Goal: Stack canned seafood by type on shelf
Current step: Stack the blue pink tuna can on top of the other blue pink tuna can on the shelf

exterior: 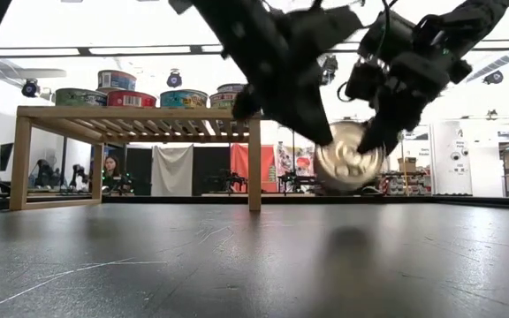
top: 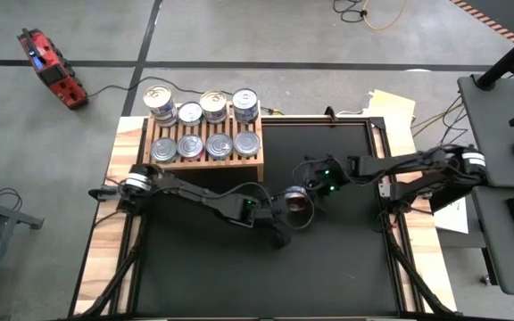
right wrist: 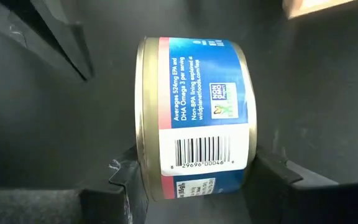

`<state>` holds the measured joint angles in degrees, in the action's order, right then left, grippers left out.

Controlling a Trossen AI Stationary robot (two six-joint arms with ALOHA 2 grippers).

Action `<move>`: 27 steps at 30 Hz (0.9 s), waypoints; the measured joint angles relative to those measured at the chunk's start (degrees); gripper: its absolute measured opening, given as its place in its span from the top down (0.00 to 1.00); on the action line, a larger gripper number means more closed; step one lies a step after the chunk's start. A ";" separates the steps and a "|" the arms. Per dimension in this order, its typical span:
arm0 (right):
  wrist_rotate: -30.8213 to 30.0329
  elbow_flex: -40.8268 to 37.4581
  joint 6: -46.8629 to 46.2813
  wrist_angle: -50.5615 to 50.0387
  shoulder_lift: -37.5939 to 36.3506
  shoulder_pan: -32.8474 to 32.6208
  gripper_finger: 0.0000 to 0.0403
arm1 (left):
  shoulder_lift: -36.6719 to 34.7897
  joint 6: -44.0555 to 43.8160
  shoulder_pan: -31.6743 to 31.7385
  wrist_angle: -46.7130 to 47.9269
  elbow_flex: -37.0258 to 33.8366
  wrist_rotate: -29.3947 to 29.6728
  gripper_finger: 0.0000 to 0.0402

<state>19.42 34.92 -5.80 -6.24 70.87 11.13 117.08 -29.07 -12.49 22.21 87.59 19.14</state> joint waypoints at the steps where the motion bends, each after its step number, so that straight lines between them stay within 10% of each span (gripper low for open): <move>1: 0.09 0.00 -2.03 -0.32 -1.45 0.42 0.54 | -0.99 0.60 0.00 0.60 0.00 0.26 1.00; 13: 4.84 5.60 -23.46 2.34 -7.50 3.32 0.54 | -13.78 10.10 1.15 10.84 -0.02 3.54 1.00; 27: 30.56 19.99 -41.24 4.47 5.23 8.39 0.54 | -29.10 16.02 1.66 12.35 -0.06 4.43 1.00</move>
<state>49.97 54.90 -47.04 -1.77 76.10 19.52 87.98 -13.05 -10.83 34.56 87.53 23.57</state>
